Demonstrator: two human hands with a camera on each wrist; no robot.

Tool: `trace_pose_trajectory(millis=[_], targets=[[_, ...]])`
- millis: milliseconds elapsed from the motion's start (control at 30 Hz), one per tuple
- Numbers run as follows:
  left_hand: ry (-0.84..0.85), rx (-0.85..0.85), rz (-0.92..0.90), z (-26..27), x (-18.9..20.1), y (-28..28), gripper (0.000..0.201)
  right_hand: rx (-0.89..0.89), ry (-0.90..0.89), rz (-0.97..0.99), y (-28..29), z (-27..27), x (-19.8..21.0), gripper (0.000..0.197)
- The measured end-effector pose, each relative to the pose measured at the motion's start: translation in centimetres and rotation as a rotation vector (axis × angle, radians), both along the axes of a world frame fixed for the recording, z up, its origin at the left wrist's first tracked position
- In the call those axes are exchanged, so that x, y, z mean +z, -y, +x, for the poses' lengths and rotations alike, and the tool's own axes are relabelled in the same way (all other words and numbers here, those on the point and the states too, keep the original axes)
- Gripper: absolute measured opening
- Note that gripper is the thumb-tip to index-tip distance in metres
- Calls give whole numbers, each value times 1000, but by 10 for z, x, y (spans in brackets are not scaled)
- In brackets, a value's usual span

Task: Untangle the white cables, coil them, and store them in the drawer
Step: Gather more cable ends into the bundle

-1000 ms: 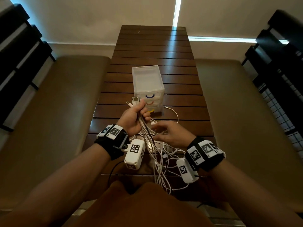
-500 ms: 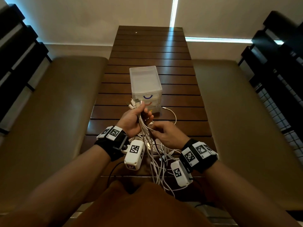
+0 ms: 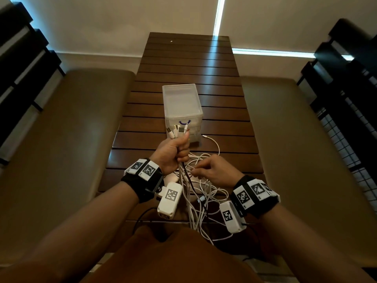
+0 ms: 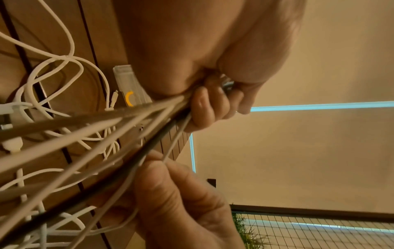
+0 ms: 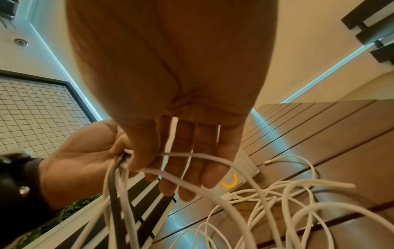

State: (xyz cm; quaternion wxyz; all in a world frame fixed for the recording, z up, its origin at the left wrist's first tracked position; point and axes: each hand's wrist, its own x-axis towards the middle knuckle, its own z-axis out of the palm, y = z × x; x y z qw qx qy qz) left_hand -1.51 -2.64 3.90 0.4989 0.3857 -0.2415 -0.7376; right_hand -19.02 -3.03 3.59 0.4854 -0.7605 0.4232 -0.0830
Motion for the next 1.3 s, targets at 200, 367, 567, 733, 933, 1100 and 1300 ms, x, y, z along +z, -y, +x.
trace_pose_trajectory(millis=[200, 367, 567, 733, 933, 1100, 1300], targets=[[140, -11, -30, 0, 1, -1, 10, 55, -112, -18, 7, -8, 9, 23], [266, -78, -56, 1, 4, -6, 20, -294, 240, -181, 31, -7, 27, 34], [302, -152, -40, -3, 10, -8, 17, -289, 388, -287, 25, 15, 42, 24], [357, -127, -9, -2, 8, -7, 14, -306, 322, -347, 19, 24, 41, 29], [172, -61, 18, 7, 8, -4, 35, -52, 197, 83, 16, 3, 25, 61], [86, -48, 14, 17, 14, -8, 37, 171, -248, 96, 15, -28, -17, 17], [-111, -63, 73, 20, 5, -8, 37, -69, -394, -239, 38, -44, -32, 20]])
